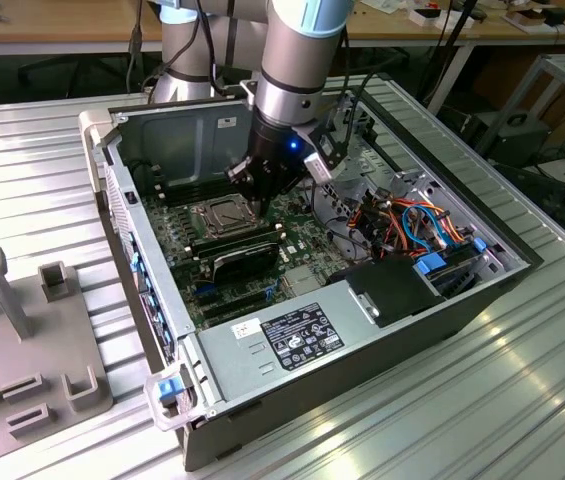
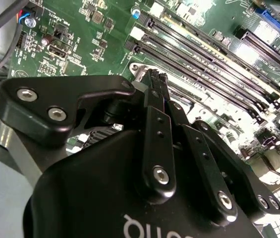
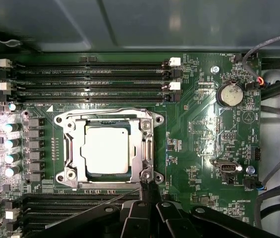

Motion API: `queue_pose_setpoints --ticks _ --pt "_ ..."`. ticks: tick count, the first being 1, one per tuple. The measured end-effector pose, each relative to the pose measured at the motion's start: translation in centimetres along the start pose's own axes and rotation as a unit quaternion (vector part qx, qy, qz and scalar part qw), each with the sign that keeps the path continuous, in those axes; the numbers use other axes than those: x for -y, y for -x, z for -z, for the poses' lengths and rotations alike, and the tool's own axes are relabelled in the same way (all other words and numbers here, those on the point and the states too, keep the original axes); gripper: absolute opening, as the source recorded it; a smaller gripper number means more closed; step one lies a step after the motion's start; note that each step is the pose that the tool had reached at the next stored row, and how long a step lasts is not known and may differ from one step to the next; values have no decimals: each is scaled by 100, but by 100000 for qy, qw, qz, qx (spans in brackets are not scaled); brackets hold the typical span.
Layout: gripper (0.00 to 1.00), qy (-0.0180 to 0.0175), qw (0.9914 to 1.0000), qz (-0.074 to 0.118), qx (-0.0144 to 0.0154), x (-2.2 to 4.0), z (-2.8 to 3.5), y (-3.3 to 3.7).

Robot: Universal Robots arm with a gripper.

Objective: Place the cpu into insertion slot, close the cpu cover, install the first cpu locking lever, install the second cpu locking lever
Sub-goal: 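Install the second cpu locking lever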

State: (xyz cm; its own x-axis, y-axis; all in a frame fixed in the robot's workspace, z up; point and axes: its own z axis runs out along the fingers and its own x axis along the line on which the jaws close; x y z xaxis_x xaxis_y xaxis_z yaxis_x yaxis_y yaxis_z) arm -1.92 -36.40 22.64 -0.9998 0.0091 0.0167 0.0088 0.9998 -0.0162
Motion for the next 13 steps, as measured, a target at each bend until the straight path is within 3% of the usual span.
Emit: queue_pose_setpoints --ticks 13 --pt "11 -12 100000 -1 -56 7 -21 -43"
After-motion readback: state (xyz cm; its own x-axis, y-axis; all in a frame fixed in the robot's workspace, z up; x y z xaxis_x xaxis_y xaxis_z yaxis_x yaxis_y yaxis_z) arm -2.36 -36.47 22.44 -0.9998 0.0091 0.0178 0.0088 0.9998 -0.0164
